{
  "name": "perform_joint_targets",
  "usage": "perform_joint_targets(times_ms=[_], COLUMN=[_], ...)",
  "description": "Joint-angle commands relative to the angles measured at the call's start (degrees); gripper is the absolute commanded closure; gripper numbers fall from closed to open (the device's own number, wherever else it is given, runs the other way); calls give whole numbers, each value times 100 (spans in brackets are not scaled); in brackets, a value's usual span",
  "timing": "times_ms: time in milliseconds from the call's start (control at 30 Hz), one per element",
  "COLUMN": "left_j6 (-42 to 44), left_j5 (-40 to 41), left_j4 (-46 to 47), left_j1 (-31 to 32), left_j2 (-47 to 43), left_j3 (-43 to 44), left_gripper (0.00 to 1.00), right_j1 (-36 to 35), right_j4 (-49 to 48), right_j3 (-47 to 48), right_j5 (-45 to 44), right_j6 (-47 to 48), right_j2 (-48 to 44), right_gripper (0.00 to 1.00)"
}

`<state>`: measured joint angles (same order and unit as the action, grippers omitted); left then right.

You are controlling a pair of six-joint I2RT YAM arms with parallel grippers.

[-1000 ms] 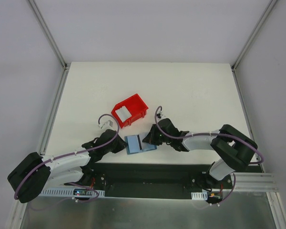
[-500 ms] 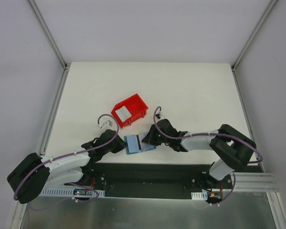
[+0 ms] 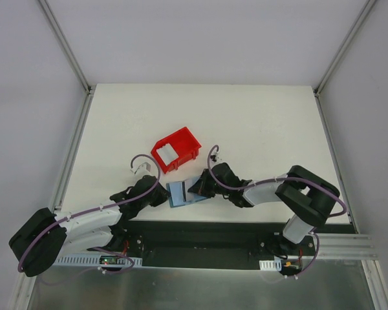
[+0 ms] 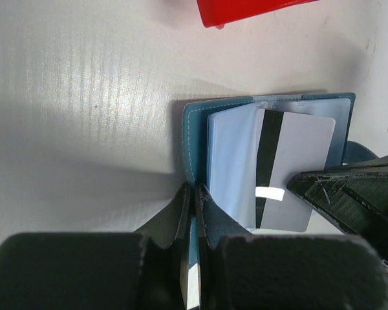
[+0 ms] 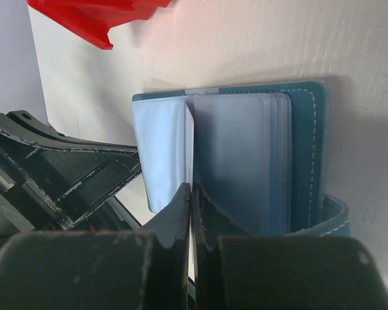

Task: Put the credit cards into the card holder
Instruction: Insert the credit card into the card holder.

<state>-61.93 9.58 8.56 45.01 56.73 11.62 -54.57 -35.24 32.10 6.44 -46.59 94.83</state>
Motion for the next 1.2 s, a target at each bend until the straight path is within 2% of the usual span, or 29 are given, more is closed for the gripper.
perform_joint_targets(times_ms=[0,133,467,733,1167], left_j6=[85,85,76,155,225], left_j5=[-106,-80,0,43,61], left_j4=[-618,-645,-785,-803,-777], left_j1=[43,34,43,43,34], left_j2=[154,119,31,136,207], left_j3=[-256,-265,-230,-142,-81], left_gripper=[100,100,100,100,100], right_j1=[-169,-125,60,288,218], right_j4=[8,79,580,1168,835], right_j3=[-134,-124,-336,23,464], right_j5=[226,367,-38,691,1255], right_j6=[-79,-113,53,202,124], right_j2=[36,212,-237,70,730], right_gripper=[100,100,99,100,100])
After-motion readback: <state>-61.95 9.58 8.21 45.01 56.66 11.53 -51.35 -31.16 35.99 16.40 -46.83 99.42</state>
